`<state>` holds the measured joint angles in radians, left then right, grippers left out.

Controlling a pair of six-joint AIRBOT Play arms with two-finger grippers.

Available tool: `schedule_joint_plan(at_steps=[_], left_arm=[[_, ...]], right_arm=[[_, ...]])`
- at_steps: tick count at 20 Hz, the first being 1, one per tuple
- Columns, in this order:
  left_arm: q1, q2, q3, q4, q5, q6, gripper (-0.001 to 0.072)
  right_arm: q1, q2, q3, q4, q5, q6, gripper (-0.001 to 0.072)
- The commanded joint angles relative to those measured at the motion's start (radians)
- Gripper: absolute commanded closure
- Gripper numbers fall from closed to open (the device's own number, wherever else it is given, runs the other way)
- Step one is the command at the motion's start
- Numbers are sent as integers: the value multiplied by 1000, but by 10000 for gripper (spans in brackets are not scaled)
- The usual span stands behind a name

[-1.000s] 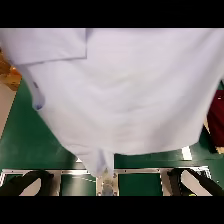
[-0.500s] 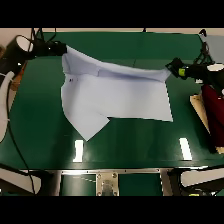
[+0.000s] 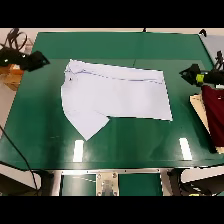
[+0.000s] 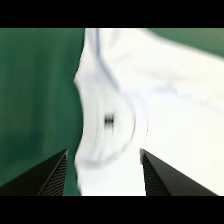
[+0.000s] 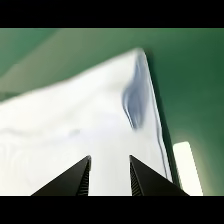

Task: Fold the shirts.

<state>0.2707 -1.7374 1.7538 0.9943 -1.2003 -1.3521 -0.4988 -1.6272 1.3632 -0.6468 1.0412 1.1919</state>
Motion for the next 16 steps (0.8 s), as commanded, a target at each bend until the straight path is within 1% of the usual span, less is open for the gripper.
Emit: schedule_joint_plan(at_steps=[1, 2, 3, 6, 8, 9, 10, 11, 12, 13, 14, 15, 16], left_arm=[[76, 1, -131, -6, -339, -77, 182], [71, 3, -205, -14, -351, -79, 182], [63, 16, -296, -26, -336, -71, 182], [33, 74, -545, -129, -195, 16, 181], [9, 82, -644, -142, -123, 27, 182], [-7, 82, -676, -143, -76, 28, 182], [-29, 82, -696, -150, -32, 31, 182], [-56, 82, -706, -170, 7, 43, 219], [-80, 82, -707, -183, 27, 52, 293], [-98, 82, -706, -189, 40, 51, 297], [-103, 82, -706, -196, 41, 53, 480], [-102, 82, -706, -195, 37, 53, 594], [-93, 82, -702, -187, 27, 52, 675]], right_arm=[[-92, 115, -186, -46, 132, -19, 428], [-113, 158, -263, -47, 129, -26, 428], [-137, 199, -333, -48, 128, -27, 427], [-202, 296, -507, -64, 111, -26, 422], [-230, 340, -600, -70, 93, -27, 418], [-234, 353, -636, -71, 89, -42, 399], [-233, 356, -664, -71, 89, -45, 400], [-232, 360, -690, -68, 89, -49, 400], [-232, 361, -718, -69, 85, -53, 399], [-232, 361, -742, -69, 85, -68, 398], [-233, 361, -763, -72, 85, -72, 342], [-233, 361, -781, -71, 85, -75, 286], [-233, 361, -796, -71, 82, -74, 274]])
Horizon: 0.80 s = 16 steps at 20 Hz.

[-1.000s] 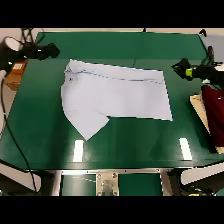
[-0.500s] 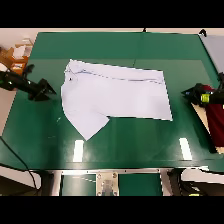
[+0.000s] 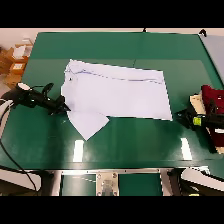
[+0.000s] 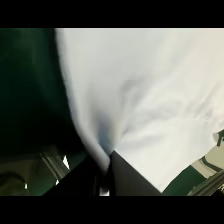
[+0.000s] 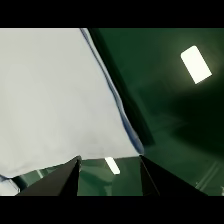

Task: Fold the shirts.

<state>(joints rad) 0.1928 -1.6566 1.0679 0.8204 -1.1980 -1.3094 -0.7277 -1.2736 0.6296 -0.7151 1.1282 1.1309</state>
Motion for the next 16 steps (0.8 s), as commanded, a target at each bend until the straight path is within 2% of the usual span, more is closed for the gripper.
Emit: schedule_joint_plan(at_steps=[1, 5, 12, 14, 15, 16], left_arm=[[-3, 2, -8, -10, 4, 9, 676], [35, 37, 6, -10, 28, 5, 676], [32, 41, 5, -13, 63, 9, 675], [32, 41, 5, -13, 68, 10, 675], [32, 41, 5, -13, 72, 11, 675], [32, 41, 5, -14, 73, 16, 675]], right_arm=[[-3, 8, -76, 0, -10, -12, 263], [29, 5, -116, 34, -79, -10, 263], [274, -31, -108, 179, -382, -10, 273], [298, -33, -107, 212, -396, -15, 366], [304, -33, -107, 219, -394, -17, 459], [309, -32, -107, 225, -388, -17, 587]])
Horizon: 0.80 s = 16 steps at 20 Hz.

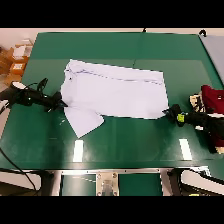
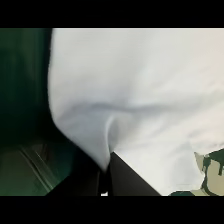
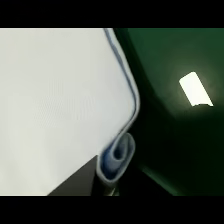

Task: Fold the shirts.

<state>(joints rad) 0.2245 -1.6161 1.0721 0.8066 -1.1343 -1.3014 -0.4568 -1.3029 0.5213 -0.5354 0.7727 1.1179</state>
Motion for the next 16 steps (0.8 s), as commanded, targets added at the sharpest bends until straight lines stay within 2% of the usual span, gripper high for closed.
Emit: schedule_joint_plan(at_steps=[1, 4, 7, 12, 16], left_arm=[[1, 1, 1, -5, 8, 21, 676], [1, 57, 18, -43, -9, 65, 677], [1, 246, 137, -60, -24, 88, 677], [1, 605, 549, -59, 14, 90, 677], [1, 785, 853, -26, 93, 100, 676]], right_arm=[[45, -2, 2, 63, -26, -5, 676], [43, 15, 80, 89, 40, -30, 697], [12, 136, 303, 152, 166, -29, 697], [-75, 391, 834, 176, 198, 5, 697], [-178, 505, 1109, 173, 196, 3, 697]])
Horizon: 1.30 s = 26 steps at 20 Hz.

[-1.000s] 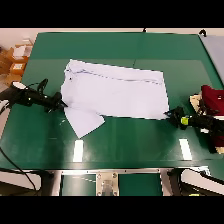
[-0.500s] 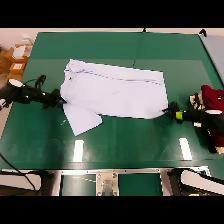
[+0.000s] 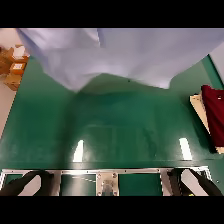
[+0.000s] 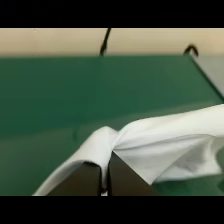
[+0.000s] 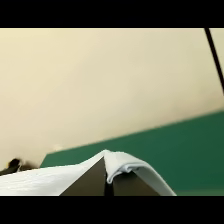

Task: Fold the shirts.

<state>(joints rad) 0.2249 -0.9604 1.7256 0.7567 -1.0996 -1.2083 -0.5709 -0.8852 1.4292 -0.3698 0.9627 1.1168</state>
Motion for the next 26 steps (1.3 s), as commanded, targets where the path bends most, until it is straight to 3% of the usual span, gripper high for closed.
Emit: schedule_joint_plan(at_steps=[1, 8, 11, 15, 18, 21, 26], left_arm=[[0, 150, 253, 44, 58, 6, 676], [0, 165, 260, 202, -82, -89, 676], [0, 119, 111, 208, -128, -101, 676], [0, -2, -204, 200, -83, -89, 676], [0, -174, -404, 91, 63, 15, 676], [-17, -441, -433, -52, 169, 130, 676], [-45, -789, -277, -87, 218, 111, 676]], right_arm=[[-89, 109, 241, 7, 4, 4, 697], [-137, 163, 253, -20, 8, -2, 697], [-97, 151, 79, -23, 8, -3, 697], [53, 68, -291, -84, -67, -31, 697], [152, -119, -462, -92, -208, -65, 697], [211, -404, -446, -79, -278, -82, 697], [239, -813, -196, -14, -217, -56, 697]])
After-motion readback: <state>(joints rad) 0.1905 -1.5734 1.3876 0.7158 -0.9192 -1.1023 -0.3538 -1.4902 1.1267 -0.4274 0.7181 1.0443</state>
